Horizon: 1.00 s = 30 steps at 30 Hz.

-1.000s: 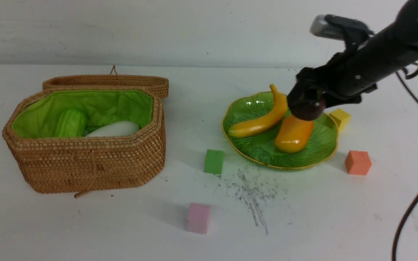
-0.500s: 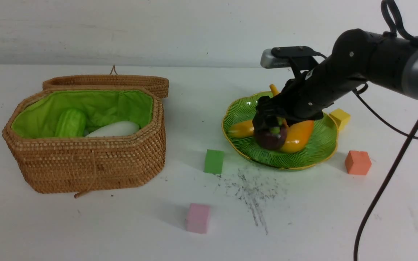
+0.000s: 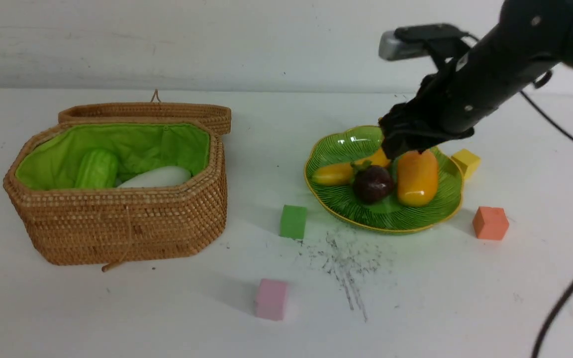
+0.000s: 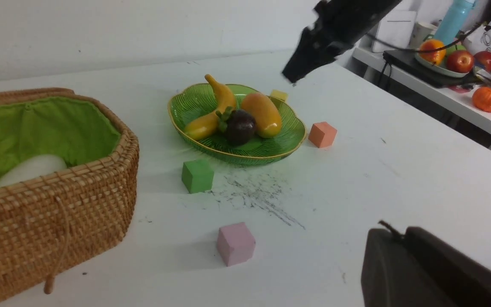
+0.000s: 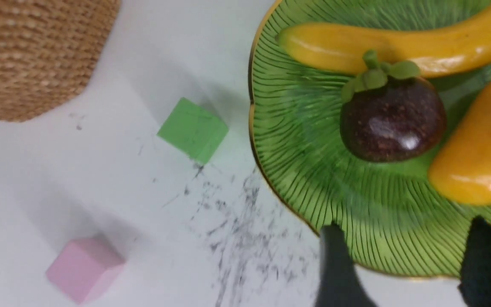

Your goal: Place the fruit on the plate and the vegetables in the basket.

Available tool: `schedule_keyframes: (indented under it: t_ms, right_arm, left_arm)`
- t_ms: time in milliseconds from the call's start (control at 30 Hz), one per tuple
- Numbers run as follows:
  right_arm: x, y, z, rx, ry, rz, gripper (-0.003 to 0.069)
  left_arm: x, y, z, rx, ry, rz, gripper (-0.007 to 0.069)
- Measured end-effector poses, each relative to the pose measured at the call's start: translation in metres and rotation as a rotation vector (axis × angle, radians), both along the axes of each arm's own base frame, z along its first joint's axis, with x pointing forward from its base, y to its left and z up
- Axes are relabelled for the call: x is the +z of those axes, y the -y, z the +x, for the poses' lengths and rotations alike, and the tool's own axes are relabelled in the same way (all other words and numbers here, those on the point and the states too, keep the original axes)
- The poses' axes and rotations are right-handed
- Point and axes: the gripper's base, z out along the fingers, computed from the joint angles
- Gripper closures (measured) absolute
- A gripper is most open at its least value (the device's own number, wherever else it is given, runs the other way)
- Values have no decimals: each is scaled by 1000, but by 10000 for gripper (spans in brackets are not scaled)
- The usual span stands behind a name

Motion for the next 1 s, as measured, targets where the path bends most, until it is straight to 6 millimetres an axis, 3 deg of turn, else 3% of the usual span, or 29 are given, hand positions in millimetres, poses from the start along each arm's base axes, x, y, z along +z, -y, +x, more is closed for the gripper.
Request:
schedule_keyframes:
  t_ms: [167, 233, 333, 400, 433, 467, 500, 733, 1000]
  right_arm:
    - [53, 19, -60, -8, 0, 8, 600]
    - [63, 26, -85, -18, -3, 16, 659]
    - [68, 40, -129, -52, -12, 39, 673]
    - [67, 46, -150, -77, -20, 55, 669]
    - [62, 53, -172, -97, -26, 68, 664]
    - [61, 54, -175, -100, -27, 70, 663]
    - [52, 63, -203, -131, -28, 92, 657]
    - [10, 88, -280, -237, 64, 206, 654]
    - [-20, 95, -295, -275, 170, 261, 638]
  left_arm:
    - [0, 0, 0, 2, 7, -1, 610]
    - [1, -2, -2, 2, 13, -8, 637]
    - [-1, -9, -8, 0, 51, -44, 638]
    - [-5, -12, -11, -1, 74, -65, 638]
    - [-12, -14, -13, -3, 86, -75, 638]
    - [-11, -14, -13, -3, 92, -80, 638]
    - [-23, -14, -14, -7, 101, -87, 638]
    - [-67, 2, -1, -26, 69, -42, 638]
    - [-113, 13, 8, -30, -19, 55, 638]
